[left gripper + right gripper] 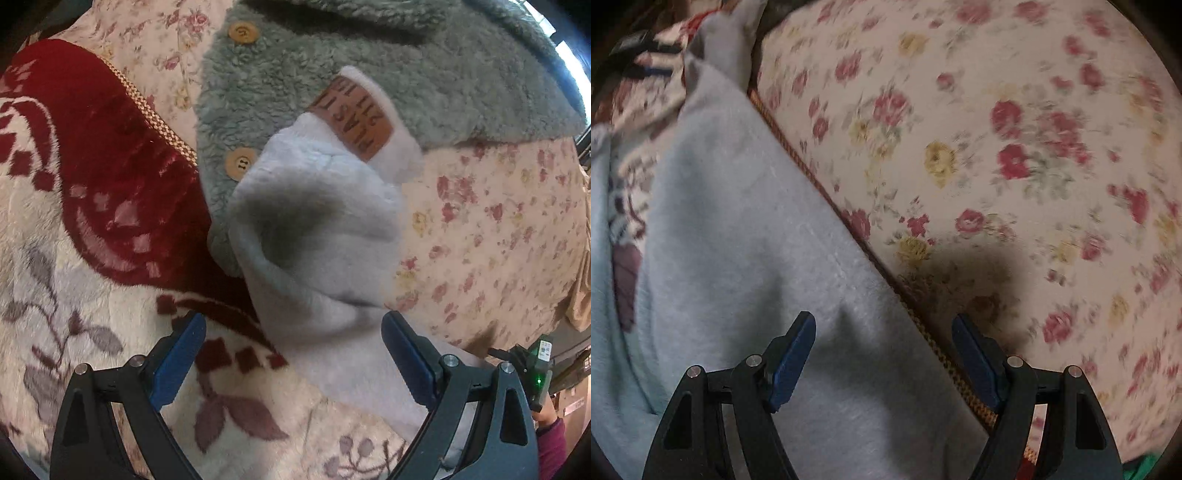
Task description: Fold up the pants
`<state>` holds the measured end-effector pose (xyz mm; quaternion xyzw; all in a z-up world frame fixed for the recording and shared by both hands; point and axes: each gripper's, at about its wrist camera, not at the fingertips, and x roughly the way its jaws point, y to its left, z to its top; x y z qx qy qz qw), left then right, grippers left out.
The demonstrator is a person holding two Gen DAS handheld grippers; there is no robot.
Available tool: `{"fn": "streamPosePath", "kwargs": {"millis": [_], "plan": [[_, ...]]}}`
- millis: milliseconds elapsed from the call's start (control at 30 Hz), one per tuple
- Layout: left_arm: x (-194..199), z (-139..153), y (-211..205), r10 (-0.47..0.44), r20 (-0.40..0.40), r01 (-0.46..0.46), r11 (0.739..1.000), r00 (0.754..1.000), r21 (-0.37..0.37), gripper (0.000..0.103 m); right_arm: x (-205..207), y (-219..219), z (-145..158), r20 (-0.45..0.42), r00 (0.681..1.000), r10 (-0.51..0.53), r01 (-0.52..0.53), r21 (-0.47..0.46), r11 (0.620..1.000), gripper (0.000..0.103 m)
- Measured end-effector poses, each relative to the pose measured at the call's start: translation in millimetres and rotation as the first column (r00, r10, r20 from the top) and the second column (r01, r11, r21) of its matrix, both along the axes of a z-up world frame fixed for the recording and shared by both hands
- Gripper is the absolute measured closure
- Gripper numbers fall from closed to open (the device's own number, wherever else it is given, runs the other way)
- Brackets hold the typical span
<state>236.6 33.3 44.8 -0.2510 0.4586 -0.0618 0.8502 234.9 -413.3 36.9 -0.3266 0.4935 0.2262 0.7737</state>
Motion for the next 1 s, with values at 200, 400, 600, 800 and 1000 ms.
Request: {"fn": "streamPosePath", "kwargs": {"millis": [200, 400, 600, 800, 1000], "plan": [[15.2, -11.3, 0.5, 0.01, 0.007, -0.01, 1.0, 1.0, -0.025, 0.008, 7.4, 11.3, -16.9, -0.054, 0.998, -0.024, 0.022, -0.041, 0.999, 0.051], [16.9, -0.3, -21.7, -0.014, 0.016, 0.013, 0.998, 1.0, 0.066, 0.083, -15.5, 21.0, -11.7, 0.008, 1.0, 0.002, -0.001, -0.111, 0.994, 0.091], [-10.1, 55.9, -26.2, -0.021, 0.098, 0.015, 0.998, 0.995, 0.061, 0.086, -39.5, 17.2, 44.0, 0.13, 0.991, -0.031, 0.046, -0.117, 0.992, 0.092], [-43.3, 103.1, -21.4, -0.016, 0.171, 0.009, 0.999, 0.985, 0.046, 0.086, -94.2, -1.1, 111.6, 0.254, 0.963, -0.085, 0.106, -0.068, 0.992, 0.092], [-88.3, 120.8, -18.9, -0.018, 0.207, 0.019, 1.0, 0.978, 0.001, 0.087, -157.9, -13.0, 161.8, 0.308, 0.947, -0.095, 0.119, -0.059, 0.991, 0.093]]}}
